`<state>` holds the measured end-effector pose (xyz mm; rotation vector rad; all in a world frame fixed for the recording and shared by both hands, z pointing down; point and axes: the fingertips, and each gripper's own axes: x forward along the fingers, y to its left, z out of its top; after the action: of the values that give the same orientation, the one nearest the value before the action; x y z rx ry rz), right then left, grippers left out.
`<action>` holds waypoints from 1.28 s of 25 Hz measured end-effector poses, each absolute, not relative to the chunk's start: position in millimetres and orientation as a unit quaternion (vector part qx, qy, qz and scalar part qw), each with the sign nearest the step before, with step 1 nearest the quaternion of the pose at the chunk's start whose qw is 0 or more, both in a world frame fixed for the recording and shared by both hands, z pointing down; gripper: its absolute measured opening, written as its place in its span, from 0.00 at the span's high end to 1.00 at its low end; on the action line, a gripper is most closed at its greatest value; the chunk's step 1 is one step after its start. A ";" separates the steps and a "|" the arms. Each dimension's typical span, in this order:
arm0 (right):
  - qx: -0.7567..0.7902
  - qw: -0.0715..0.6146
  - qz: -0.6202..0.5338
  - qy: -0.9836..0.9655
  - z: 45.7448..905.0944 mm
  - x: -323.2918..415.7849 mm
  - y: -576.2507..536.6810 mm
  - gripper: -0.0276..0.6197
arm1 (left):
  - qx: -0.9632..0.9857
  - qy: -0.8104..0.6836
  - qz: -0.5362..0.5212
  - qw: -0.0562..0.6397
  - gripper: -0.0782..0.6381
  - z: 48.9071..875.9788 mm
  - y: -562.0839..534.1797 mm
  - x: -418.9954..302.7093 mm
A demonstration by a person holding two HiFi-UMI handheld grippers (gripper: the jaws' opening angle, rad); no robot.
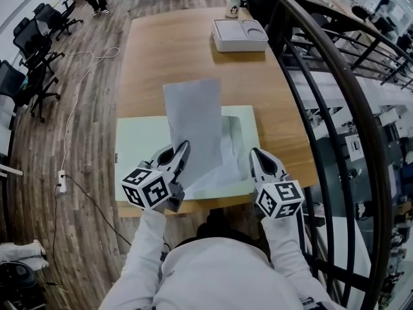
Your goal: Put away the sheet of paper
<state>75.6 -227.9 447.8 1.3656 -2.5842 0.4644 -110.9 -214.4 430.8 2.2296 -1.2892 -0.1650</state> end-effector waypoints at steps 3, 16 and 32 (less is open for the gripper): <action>0.460 0.094 0.161 -0.868 451.7 77.0 -226.8 0.91 | 0.830 -0.462 -0.051 0.308 0.87 454.0 -212.1 -104.8; 0.452 0.097 0.172 -0.870 461.7 75.5 -221.7 0.91 | 0.792 -0.448 0.015 0.415 0.87 525.1 -190.0 -103.5; 0.452 0.100 0.182 -0.867 468.0 77.9 -224.8 0.91 | 0.733 -0.480 0.097 0.472 0.87 563.9 -198.7 -123.5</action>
<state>77.9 -224.8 468.0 1.3367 -2.5645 0.5395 -123.5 -198.7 563.9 1.7947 -1.1745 0.2383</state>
